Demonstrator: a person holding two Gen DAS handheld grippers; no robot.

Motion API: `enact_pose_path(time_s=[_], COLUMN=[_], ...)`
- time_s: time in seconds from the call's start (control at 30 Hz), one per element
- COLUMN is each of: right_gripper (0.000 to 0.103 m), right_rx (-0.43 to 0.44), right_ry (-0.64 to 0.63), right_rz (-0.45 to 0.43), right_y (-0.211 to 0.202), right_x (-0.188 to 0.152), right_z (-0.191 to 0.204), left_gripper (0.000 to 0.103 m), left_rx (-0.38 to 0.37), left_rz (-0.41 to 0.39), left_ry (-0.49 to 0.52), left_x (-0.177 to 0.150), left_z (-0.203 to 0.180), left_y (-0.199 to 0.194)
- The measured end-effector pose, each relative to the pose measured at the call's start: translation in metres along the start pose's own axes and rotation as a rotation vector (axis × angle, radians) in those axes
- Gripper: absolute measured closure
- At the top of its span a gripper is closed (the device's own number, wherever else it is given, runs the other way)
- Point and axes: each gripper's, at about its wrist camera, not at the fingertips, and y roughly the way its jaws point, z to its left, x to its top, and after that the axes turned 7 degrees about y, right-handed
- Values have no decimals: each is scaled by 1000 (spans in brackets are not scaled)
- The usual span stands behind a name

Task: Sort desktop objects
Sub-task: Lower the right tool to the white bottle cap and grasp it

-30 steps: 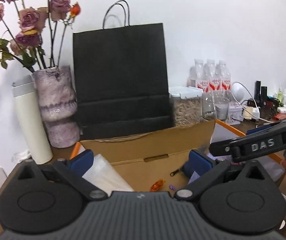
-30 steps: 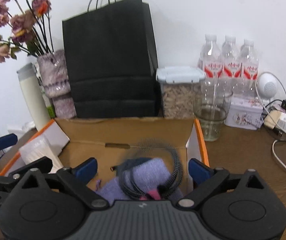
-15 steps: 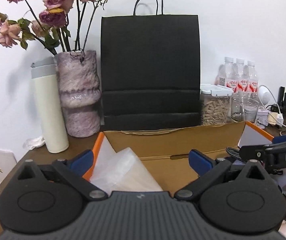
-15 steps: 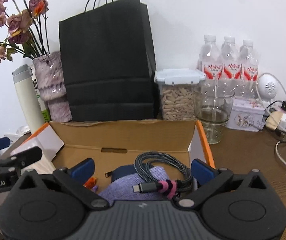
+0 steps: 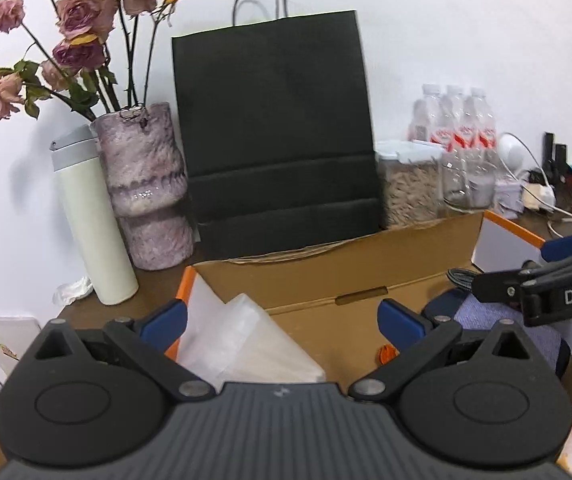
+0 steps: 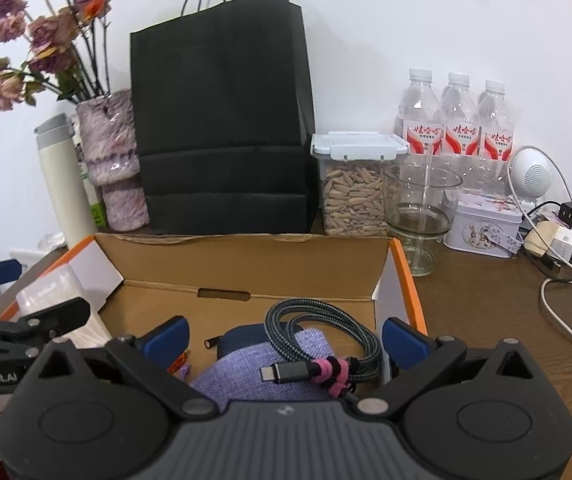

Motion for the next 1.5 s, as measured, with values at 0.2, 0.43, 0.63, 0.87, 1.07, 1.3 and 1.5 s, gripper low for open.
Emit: enact_pose_path(time_s=[0.2, 0.43, 0.63, 0.87, 1.07, 1.3, 1.5], right_gripper=[0, 0, 0, 0, 1, 11, 49], right_rx=[25, 61, 7, -24, -6, 2, 13], right_ry=[8, -17, -73, -84, -112, -105, -113], right_rz=[-47, -82, -32, 61, 136, 180, 165], right_y=[-34, -91, -130, -173, -197, -207, -208], right_x=[-5, -16, -49, -103, -141, -169, -176], right_z=[-2, -3, -4, -12, -7, -5, 0], left_gripper=[0, 0, 0, 0, 0, 0, 0], left_rx=[-28, -37, -37, -58, -75, -96, -117], left_rz=[-57, -61, 8, 116, 170, 183, 193], left_ry=[-25, -68, -105, -149, -188, -189, -174], left_x=[3, -2, -33, -79, -109, -124, -128], left_z=[-3, 7, 16, 13, 4, -9, -25], left_y=[-29, -77, -118, -150, -170, -187, -192])
